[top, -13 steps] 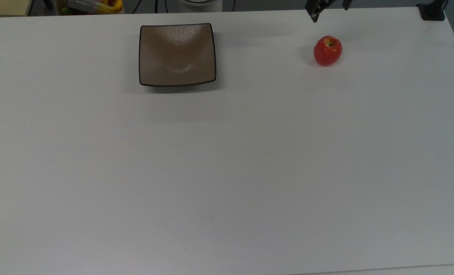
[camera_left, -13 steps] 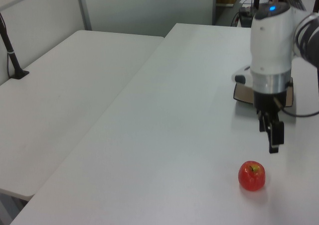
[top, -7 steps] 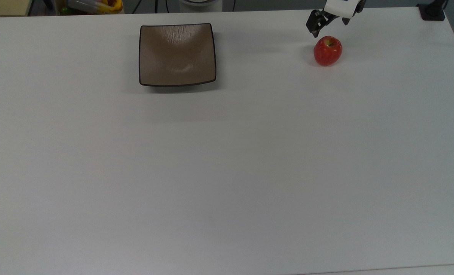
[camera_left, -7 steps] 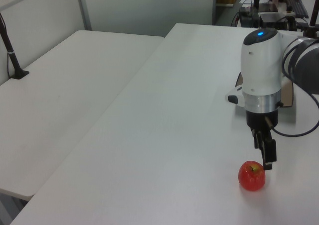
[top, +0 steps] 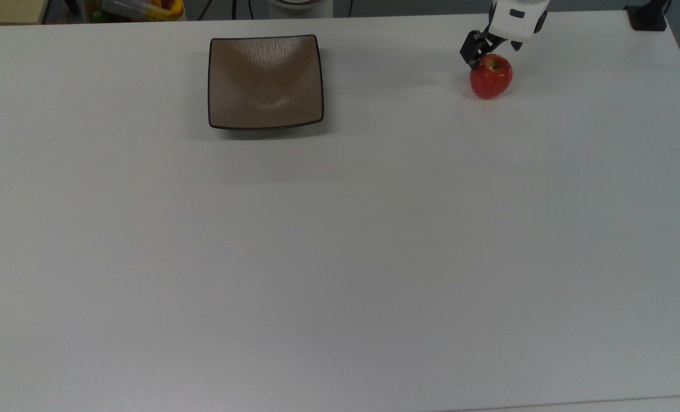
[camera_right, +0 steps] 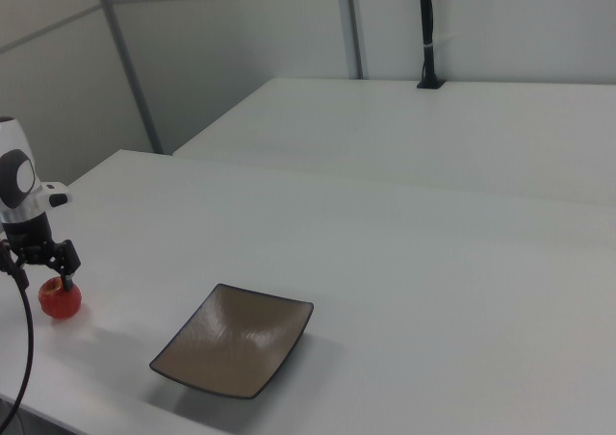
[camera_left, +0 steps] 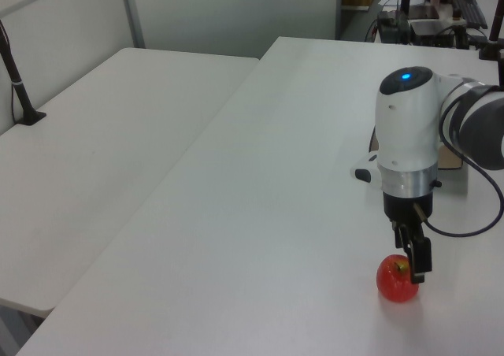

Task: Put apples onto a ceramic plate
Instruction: 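Lower the gripper over the red apple and close on it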

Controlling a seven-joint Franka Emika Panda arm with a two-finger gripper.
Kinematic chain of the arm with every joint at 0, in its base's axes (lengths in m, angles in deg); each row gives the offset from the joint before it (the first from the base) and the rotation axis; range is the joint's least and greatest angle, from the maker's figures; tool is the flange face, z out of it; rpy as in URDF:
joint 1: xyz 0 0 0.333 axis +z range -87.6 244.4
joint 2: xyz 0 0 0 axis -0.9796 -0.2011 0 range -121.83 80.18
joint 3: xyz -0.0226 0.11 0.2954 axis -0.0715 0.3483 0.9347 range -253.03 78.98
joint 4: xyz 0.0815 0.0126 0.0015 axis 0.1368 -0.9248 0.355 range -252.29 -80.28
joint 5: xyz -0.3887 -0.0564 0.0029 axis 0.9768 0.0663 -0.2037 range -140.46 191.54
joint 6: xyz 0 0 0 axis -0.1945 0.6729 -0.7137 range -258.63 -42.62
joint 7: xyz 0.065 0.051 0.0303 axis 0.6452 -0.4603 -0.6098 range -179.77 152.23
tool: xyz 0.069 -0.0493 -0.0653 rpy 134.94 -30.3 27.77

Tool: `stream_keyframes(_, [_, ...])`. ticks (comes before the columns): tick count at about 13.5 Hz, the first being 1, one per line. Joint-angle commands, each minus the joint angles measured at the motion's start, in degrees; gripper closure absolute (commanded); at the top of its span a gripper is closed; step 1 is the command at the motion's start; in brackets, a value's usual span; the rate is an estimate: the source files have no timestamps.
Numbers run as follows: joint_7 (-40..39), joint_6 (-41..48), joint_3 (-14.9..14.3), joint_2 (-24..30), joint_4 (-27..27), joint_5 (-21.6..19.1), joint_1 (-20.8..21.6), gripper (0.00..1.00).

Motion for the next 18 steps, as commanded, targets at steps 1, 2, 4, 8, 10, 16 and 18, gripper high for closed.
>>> stream_keyframes(1, [1.0, -2.5, -0.4, -1.9, -0.2, 2.9, 1.3, 0.00])
stream_keyframes(2, [1.0, -2.5, -0.4, -2.2, -0.2, 3.4, 1.2, 0.00])
stream_keyframes(4, [1.0, -2.6, -0.4, -2.3, -0.2, 3.8, 1.2, 0.00])
stream_keyframes(8, [1.3, -4.4, -0.4, -3.4, -0.2, 6.3, 1.1, 0.00])
stream_keyframes(10, [1.9, -4.8, -0.4, -4.0, -0.1, 7.7, 1.2, 0.00])
stream_keyframes(16, [1.8, -5.1, -0.4, -4.5, -0.1, 9.2, 1.1, 0.60])
stream_keyframes(18, [1.8, -5.1, -0.4, -4.7, -0.1, 9.2, 1.1, 0.92])
